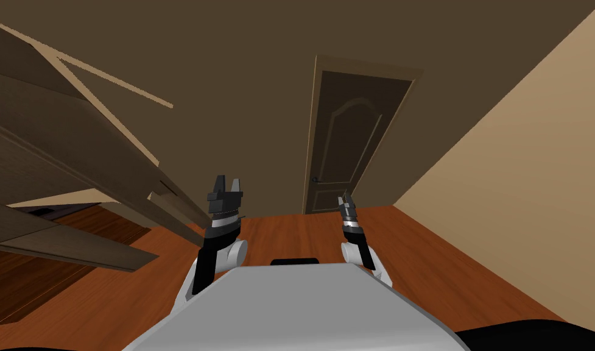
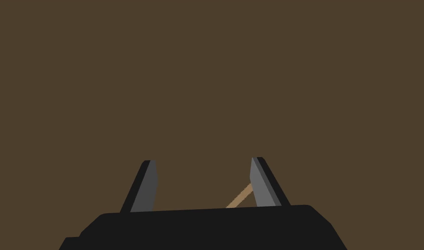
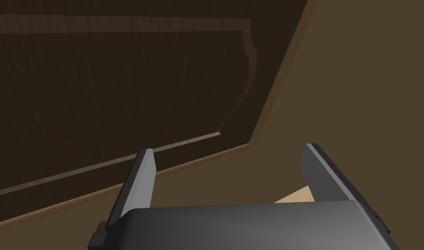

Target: Pull the door open

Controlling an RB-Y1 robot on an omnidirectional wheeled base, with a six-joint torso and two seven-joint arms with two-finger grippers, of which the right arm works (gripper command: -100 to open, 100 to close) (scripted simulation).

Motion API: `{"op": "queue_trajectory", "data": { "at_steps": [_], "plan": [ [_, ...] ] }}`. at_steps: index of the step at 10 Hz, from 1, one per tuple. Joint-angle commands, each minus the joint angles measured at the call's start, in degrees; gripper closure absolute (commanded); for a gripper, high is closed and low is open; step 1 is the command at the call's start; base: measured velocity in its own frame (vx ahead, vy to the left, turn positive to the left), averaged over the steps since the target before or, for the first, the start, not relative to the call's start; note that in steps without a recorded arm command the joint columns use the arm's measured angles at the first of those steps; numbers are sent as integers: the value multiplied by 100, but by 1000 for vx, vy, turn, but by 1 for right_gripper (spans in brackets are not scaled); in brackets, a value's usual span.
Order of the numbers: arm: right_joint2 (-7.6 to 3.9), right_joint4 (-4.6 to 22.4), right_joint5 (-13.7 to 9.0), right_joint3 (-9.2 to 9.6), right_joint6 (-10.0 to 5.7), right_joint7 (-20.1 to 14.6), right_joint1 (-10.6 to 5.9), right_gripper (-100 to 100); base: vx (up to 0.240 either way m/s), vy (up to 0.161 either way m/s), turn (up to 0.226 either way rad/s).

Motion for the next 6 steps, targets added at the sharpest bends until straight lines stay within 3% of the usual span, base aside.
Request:
{"op": "queue_trajectory", "data": {
  "at_steps": [1,4,6],
  "plan": [
    [-61,272,-11,-4,-25,-36,-71,-100,86,-25,91],
    [-172,775,-33,-16,-56,-102,-224,-100,97,-28,81],
    [-209,963,-40,-20,-67,-124,-275,-100,61,-11,28]
  ]
}}
